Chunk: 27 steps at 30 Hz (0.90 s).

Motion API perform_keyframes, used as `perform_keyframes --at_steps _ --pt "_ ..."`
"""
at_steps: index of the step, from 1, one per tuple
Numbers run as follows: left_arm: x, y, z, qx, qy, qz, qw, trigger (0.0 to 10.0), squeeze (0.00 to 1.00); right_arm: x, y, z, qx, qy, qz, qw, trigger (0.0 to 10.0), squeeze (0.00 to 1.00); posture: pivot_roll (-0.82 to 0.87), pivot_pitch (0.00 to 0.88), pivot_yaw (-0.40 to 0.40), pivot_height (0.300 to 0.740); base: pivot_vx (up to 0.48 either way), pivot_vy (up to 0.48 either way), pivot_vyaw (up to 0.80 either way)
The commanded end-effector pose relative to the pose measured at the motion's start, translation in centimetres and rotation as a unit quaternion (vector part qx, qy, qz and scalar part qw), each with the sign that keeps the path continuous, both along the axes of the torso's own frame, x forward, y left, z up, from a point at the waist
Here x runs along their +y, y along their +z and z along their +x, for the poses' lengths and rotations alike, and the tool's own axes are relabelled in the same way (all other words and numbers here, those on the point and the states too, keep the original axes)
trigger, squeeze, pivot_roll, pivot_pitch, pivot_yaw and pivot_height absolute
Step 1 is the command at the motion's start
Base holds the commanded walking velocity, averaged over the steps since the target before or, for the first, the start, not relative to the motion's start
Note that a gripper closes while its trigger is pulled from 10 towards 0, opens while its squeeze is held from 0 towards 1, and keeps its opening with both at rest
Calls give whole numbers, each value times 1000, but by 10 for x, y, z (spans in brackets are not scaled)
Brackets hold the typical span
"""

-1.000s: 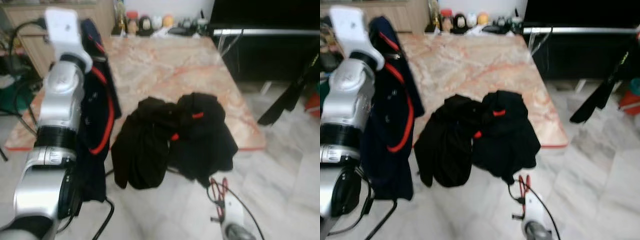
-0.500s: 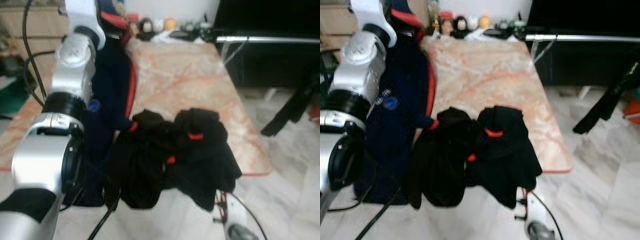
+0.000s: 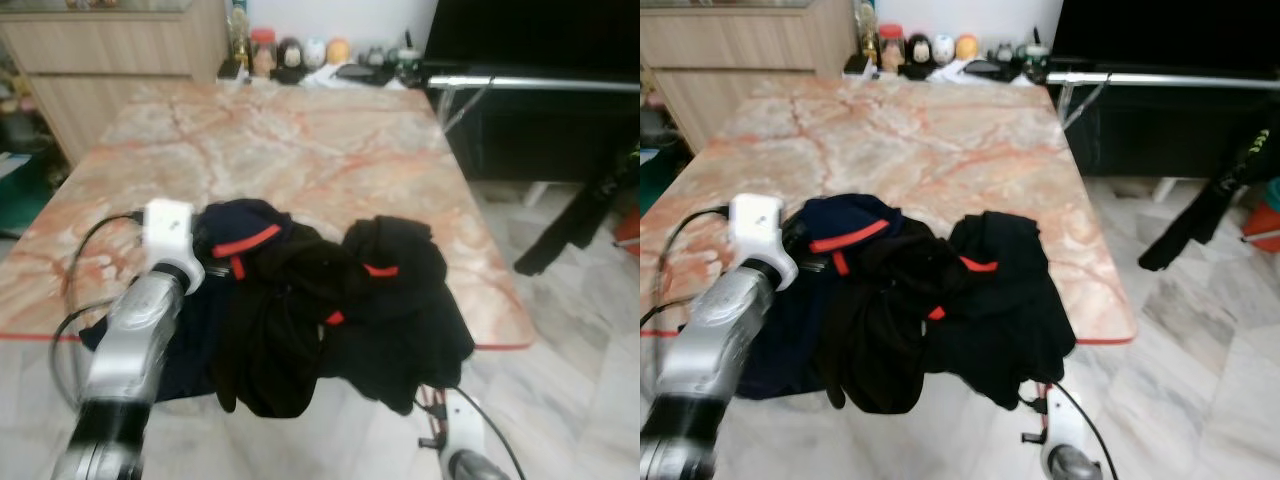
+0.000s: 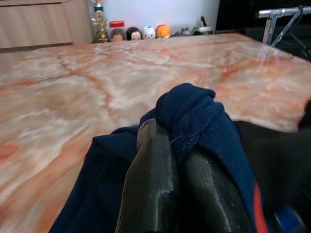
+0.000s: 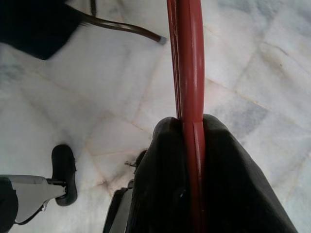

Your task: Hang hanger

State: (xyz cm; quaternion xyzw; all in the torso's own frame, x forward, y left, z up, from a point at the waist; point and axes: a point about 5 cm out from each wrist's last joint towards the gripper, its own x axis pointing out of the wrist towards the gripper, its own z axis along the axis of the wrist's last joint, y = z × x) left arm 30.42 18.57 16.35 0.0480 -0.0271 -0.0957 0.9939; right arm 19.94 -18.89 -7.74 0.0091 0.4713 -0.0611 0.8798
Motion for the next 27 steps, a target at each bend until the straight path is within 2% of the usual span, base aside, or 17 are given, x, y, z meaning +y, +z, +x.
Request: perform_keyframes --at_steps 1,7,8,9,10,21,22,23,27 --pt "-6 0 -10 8 -23 33 999 10000 0 -1 0 1 -1 4 -2 1000 10000 0 246 19 -31 736 0 0 0" --pt "-18 -11 -22 44 -70 85 993 10000 0 0 1 1 -3 -2 1 1000 10000 0 239 17 -29 736 0 0 0" --pt "-20 -11 -23 47 -72 80 993 10000 106 0 1 1 -3 0 1 1000 10000 0 239 17 -29 736 0 0 0" --pt "-21 -10 -24 49 -71 75 993 10000 580 0 0 1 -2 0 0 1000 10000 0 236 20 -27 736 0 0 0" --pt "-22 -10 -25 51 -74 77 993 10000 1000 0 0 1 -2 -1 0 1000 10000 0 235 22 -26 736 0 0 0" --pt "-23 -5 -32 55 -115 112 985 10000 1000 0 1 1 -3 -6 1 1000 10000 0 235 45 -25 736 0 0 0" --pt "-20 -3 -34 55 -127 133 981 10000 1000 0 1 2 -4 -9 2 1000 10000 0 240 57 -26 736 0 0 0" --pt "-20 -3 -34 55 -127 133 981 10000 1000 0 1 2 -4 -9 2 1000 10000 0 240 57 -26 736 0 0 0" --pt "-10 1 -38 53 -150 209 965 10000 1000 1 1 2 -4 -9 2 1000 10000 0 246 65 -26 736 0 0 0"
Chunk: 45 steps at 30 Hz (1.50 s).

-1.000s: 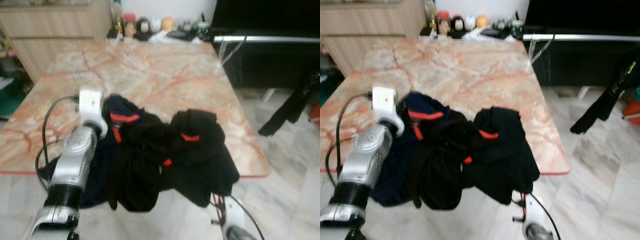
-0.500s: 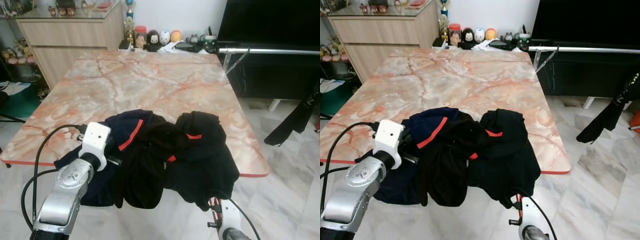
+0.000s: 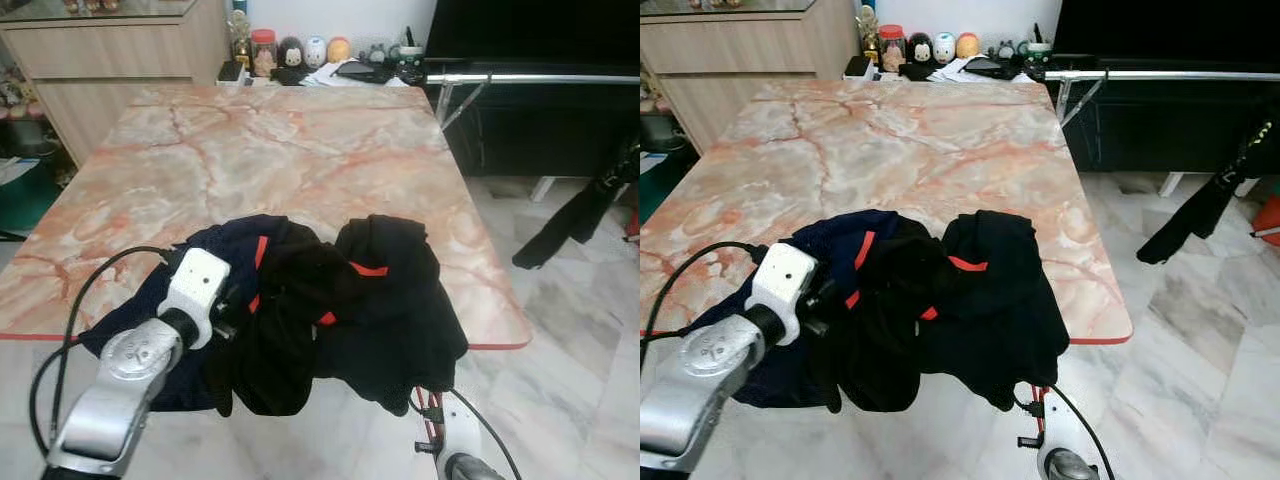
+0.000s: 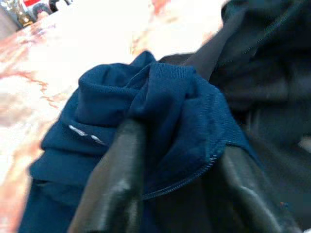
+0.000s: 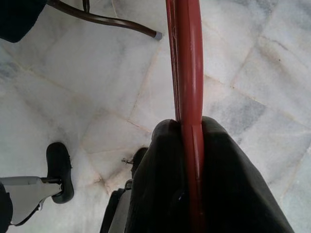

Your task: Hang hanger

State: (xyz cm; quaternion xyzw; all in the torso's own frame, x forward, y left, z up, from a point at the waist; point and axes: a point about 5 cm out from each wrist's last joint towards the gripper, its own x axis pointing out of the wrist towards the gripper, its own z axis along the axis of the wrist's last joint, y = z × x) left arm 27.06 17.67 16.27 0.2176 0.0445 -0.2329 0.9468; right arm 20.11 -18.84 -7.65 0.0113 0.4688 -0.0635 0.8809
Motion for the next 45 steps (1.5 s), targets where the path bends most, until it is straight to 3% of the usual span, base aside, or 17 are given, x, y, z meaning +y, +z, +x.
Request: perform_keyframes --at_steps 1,12,14,18,21,30,33,34,35,36,39,43,44,45 --pt "0 2 -5 -7 -26 37 999 10000 1000 0 0 1 -1 -3 1 1000 10000 0 246 65 -26 736 0 0 0" --pt "13 13 -9 -16 -55 117 991 10000 1000 0 0 1 0 -5 1 1000 10000 0 250 74 -27 736 0 0 0" --pt "18 13 -9 -14 -70 166 983 10000 1000 1 0 0 1 -3 1 1000 10000 0 250 69 -26 736 0 0 0" --pt "22 14 -10 -15 -74 191 979 10000 1000 1 0 0 1 -4 2 1000 10000 0 249 61 -23 736 0 0 0" --pt "25 10 -14 -6 -91 234 968 10000 1000 1 0 0 1 -4 3 1000 10000 0 247 47 -23 736 0 0 0" --pt "52 21 -24 -1 -61 246 967 10000 1000 1 -1 -1 0 -4 4 1000 10000 0 251 37 -26 736 0 0 0" --pt "68 36 -14 -57 25 195 979 10000 1000 1 0 0 1 -3 4 1000 10000 0 249 40 -27 736 0 0 0" --pt "70 38 -13 -67 36 195 978 10000 624 1 0 0 0 -3 4 1000 10000 0 246 43 -28 736 0 0 0" --pt "72 39 -11 -79 48 196 976 10000 173 1 0 0 0 -2 4 1000 10000 0 243 46 -29 736 0 0 0" --pt "73 40 -10 -87 59 190 976 10000 0 1 0 0 -1 -3 4 1000 10000 0 242 48 -30 736 0 0 0" --pt "76 40 -8 -99 90 167 977 10000 0 0 0 1 -2 -4 4 1000 10000 0 240 53 -35 736 0 0 0" --pt "76 30 -1 -124 178 74 973 10000 0 -1 1 1 -3 -6 4 1000 10000 0 242 57 -41 736 0 0 0" --pt "69 23 2 -127 199 12 972 10000 0 -1 1 1 -4 -5 5 1000 10000 0 237 64 -47 736 0 0 0" --pt "69 23 2 -127 199 12 972 10000 0 -1 1 1 -4 -5 5 1000 10000 0 237 64 -47 736 0 0 0"
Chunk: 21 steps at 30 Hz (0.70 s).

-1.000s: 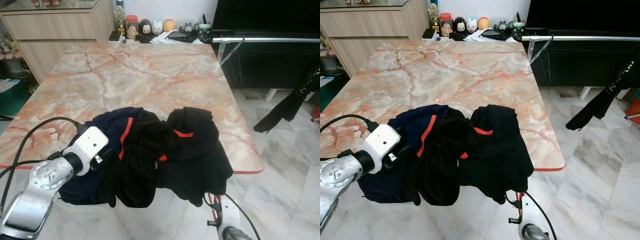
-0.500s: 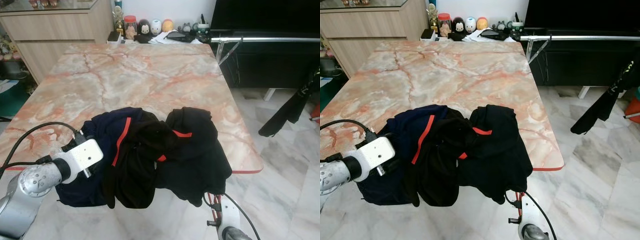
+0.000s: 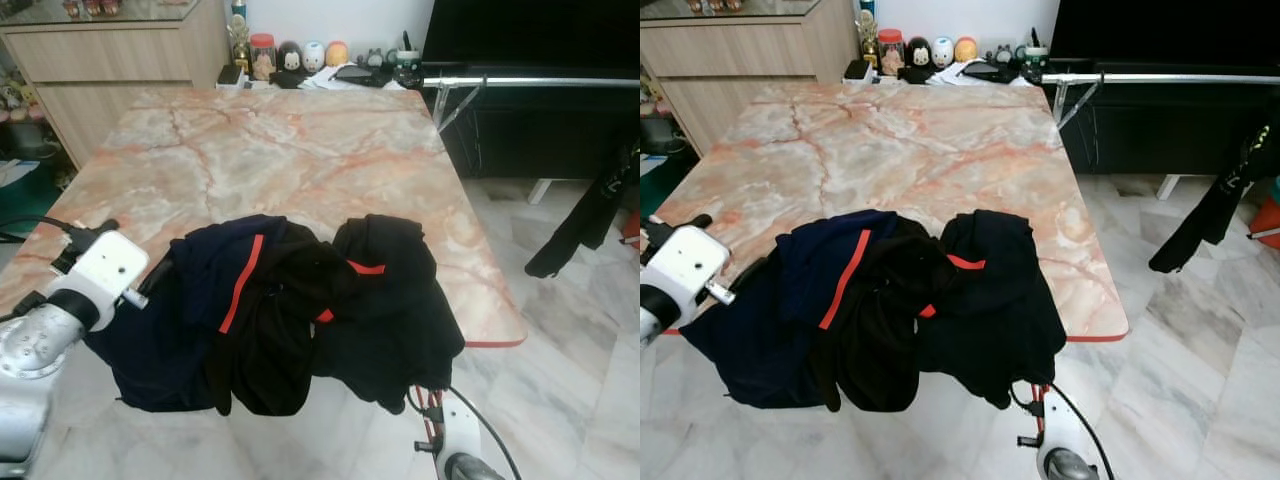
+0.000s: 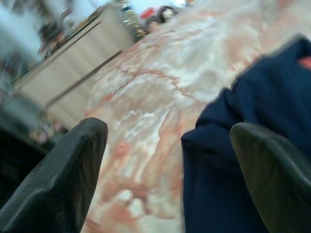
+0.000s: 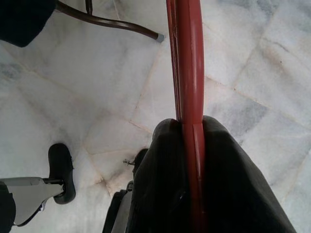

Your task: Hang hanger

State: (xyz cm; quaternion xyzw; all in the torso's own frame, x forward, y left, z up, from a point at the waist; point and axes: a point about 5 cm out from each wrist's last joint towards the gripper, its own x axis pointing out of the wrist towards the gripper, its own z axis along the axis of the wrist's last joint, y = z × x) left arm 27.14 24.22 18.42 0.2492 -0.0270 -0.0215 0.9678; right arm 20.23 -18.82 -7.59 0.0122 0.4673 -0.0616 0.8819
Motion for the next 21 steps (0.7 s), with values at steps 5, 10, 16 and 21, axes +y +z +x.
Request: perform_keyframes --at_steps 5,10,16,21 --pt "-35 -26 3 -14 -5 -179 984 10000 0 -1 1 1 -6 -9 5 1000 10000 0 214 64 -50 736 0 0 0" --pt "-52 -28 6 -30 -5 -200 979 10000 0 -2 1 0 -8 -14 5 1000 10000 0 207 68 -57 736 0 0 0" --pt "-49 -13 3 -73 -4 -209 975 10000 0 -3 0 0 -8 -14 5 1000 10000 0 212 55 -57 736 0 0 0" --pt "-47 -2 0 -112 -4 -215 970 10000 0 -2 0 -1 -10 -16 7 1000 10000 0 211 40 -57 736 0 0 0"
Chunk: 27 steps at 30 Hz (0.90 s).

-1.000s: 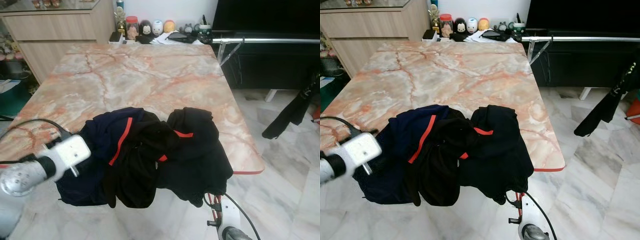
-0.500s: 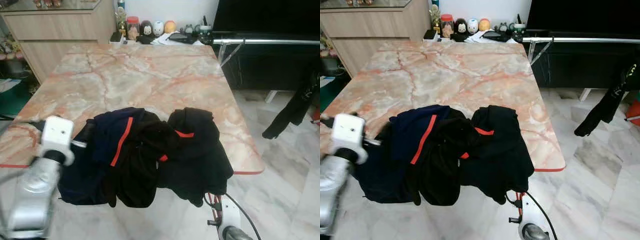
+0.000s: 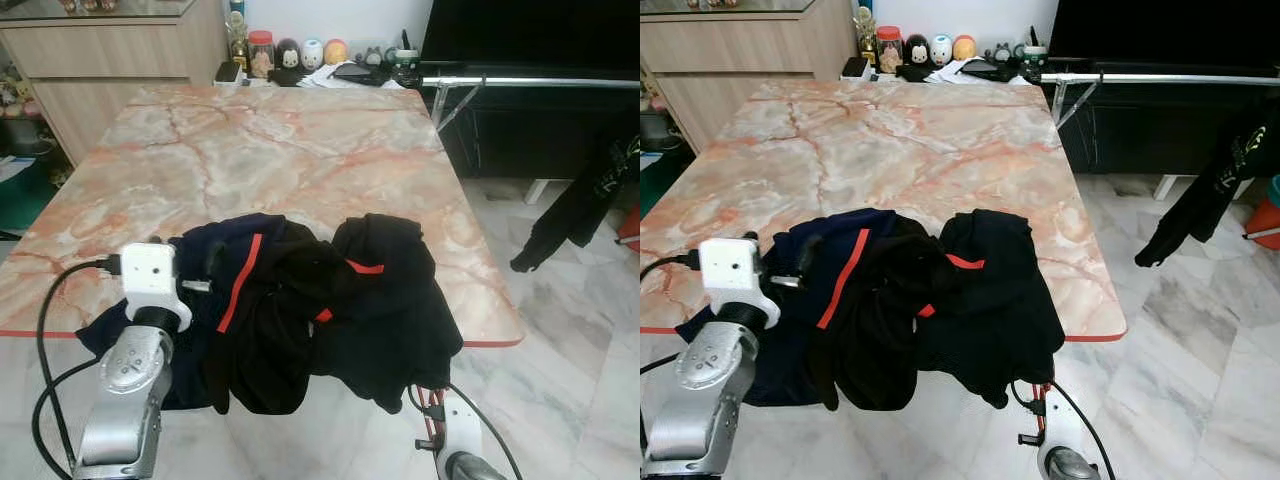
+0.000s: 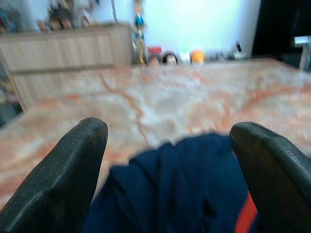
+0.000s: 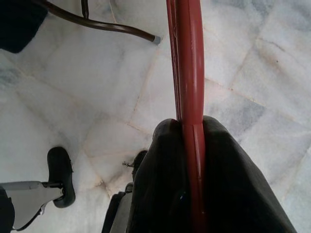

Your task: Hang hanger

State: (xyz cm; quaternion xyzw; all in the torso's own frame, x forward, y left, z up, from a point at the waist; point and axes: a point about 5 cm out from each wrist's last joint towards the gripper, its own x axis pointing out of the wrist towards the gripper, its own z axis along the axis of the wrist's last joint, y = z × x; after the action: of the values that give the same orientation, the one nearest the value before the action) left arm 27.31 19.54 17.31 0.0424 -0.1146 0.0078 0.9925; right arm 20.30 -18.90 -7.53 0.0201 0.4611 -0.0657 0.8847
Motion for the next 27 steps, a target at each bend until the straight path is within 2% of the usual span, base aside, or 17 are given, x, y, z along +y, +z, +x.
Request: perform_keyframes --at_steps 1,3,9,17,27 --pt "-2 12 -2 -30 -4 -5 1000 10000 0 -2 -1 -2 -2 -9 2 1000 10000 0 211 40 -57 736 0 0 0" --pt "-8 15 -2 -40 -13 -5 999 10000 0 -2 -1 -2 -3 -10 3 1000 10000 0 214 27 -57 736 0 0 0" --pt "-17 6 -2 -27 -27 -5 999 10000 0 -1 -1 -2 -3 -8 4 1000 10000 0 203 17 -56 736 0 0 0" --pt "-18 8 -2 -34 -29 -6 999 10000 0 -2 -1 -3 -2 -8 1 1000 10000 0 204 17 -61 736 0 -302 0" --pt "-19 9 -2 -35 -28 -2 999 10000 0 -4 -1 -3 -2 -8 0 1000 10000 0 199 30 -68 736 0 -429 0"
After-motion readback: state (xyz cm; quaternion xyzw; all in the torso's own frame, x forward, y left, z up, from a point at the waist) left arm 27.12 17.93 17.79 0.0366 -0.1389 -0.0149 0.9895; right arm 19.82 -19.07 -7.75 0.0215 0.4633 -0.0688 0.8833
